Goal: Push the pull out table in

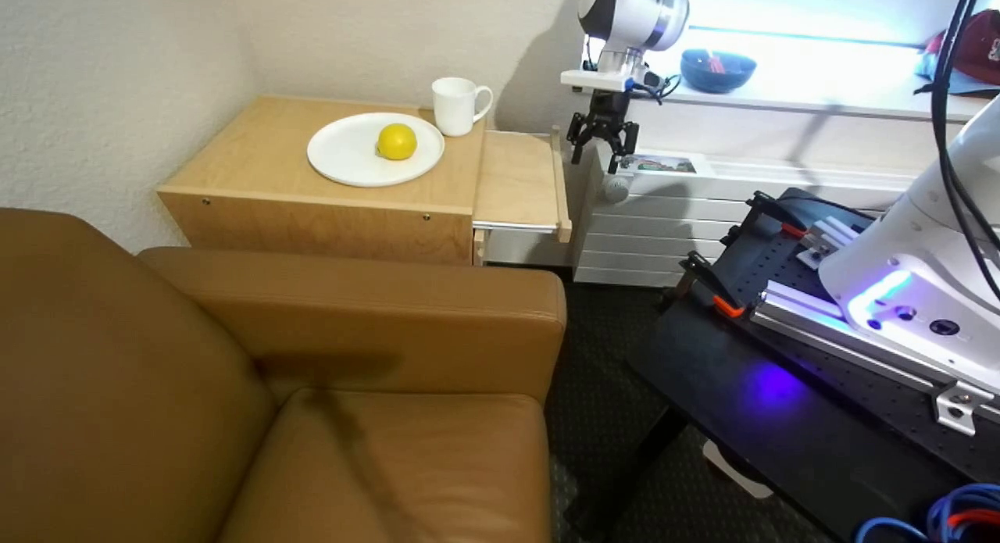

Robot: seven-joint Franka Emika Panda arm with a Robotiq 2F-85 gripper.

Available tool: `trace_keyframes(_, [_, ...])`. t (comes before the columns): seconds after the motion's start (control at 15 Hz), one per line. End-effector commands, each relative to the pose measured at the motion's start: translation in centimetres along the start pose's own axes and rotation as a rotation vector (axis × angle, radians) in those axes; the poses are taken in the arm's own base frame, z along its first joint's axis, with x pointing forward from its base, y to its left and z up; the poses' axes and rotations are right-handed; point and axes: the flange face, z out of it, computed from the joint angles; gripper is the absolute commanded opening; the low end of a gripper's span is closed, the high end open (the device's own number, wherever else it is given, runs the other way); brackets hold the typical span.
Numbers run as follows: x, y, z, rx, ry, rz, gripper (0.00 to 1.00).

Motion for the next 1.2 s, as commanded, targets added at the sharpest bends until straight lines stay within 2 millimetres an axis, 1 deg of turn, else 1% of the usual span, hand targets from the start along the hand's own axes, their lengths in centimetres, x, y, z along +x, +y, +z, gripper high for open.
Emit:
trace_keyframes(0.0, [-0.8, 0.8, -0.3, -0.049, -0.128, -0.098, 1.0])
trace_keyframes(0.13, [-0.9, 1.5, 0.1, -0.108, -0.098, -0.083, 1.0])
trace_keyframes(0.2, [-0.5, 1.0, 0.2, -0.074, -0.096, -0.073, 1.0])
trace_keyframes(0.33, [-0.8, 1.1, 0.4, -0.094, -0.098, -0.077, 1.0])
trace_keyframes(0.53, [0.6, 1.3, 2.0, -0.106, 0.017, -0.031, 1.0])
trace_keyframes(0.6, [1.1, 1.2, 2.9, -0.093, 0.059, -0.005, 1.0])
trace_keyframes(0.8, [1.9, 0.7, 5.0, -0.036, 0.088, 0.037, 1.0])
trace_keyframes(1.0, [1.6, -0.2, 6.5, 0.013, 0.08, 0.053, 1.0])
trace_keyframes(1.13, [0.5, -0.4, 6.3, 0.043, 0.071, 0.043, 1.0])
